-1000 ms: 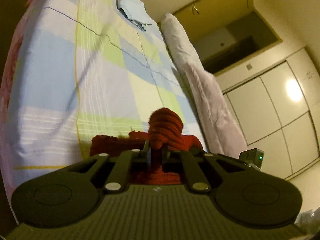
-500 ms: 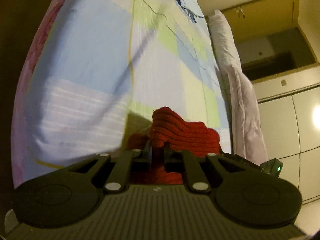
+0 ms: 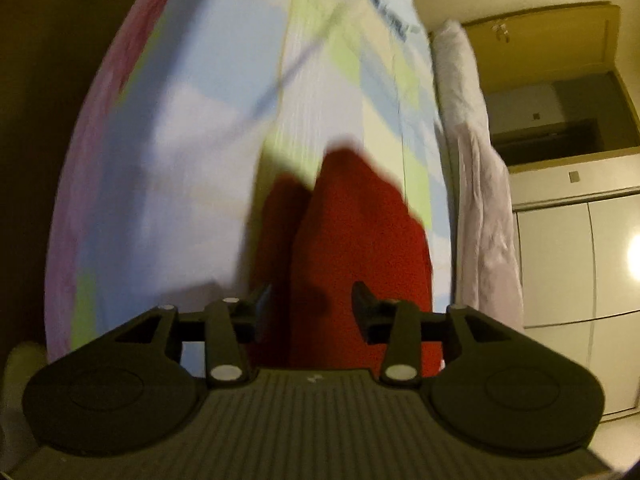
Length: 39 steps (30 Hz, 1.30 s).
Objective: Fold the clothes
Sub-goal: 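Lower the folded sweater end onto the bed with both grippers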
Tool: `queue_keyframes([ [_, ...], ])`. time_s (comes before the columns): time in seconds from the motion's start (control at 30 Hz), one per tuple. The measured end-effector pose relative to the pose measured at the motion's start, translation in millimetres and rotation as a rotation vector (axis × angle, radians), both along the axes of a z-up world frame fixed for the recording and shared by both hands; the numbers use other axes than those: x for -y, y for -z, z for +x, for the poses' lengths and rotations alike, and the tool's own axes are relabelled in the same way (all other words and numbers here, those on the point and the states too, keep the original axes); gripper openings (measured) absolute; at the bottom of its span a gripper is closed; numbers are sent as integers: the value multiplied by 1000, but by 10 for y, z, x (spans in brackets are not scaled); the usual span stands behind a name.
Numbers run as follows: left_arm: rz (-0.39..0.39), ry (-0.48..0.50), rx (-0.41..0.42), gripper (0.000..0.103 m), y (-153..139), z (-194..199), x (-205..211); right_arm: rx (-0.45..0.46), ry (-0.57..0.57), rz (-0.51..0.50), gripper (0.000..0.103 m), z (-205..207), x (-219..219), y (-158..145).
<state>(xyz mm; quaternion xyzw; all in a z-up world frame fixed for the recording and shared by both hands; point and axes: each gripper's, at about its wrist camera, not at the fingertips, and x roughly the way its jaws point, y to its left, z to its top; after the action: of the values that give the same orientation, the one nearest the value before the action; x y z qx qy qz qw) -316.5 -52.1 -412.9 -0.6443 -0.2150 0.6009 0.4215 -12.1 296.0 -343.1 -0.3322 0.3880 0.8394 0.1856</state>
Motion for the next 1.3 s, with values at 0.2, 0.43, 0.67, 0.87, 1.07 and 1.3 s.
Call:
queue_keyframes([
  [0.2,68,-20,-69,8,-24,347,109,-12,47,-41,17,185,380,175],
  [0.43,-8,-59,-279,12,-1,573,209,20,32,196,12,-203,575,267],
  [0.67,-147,-38,-335,24,-366,565,102,103,39,238,28,-231,676,191],
  [0.87,-123,45,-410,24,-918,618,-73,87,88,282,44,95,770,-247],
  [1.07,-123,282,-526,22,-920,1041,-776,95,-57,361,43,-94,1063,-264],
  [1.3,-223,343,-607,25,-616,1193,-967,180,-135,391,43,-307,1152,225],
])
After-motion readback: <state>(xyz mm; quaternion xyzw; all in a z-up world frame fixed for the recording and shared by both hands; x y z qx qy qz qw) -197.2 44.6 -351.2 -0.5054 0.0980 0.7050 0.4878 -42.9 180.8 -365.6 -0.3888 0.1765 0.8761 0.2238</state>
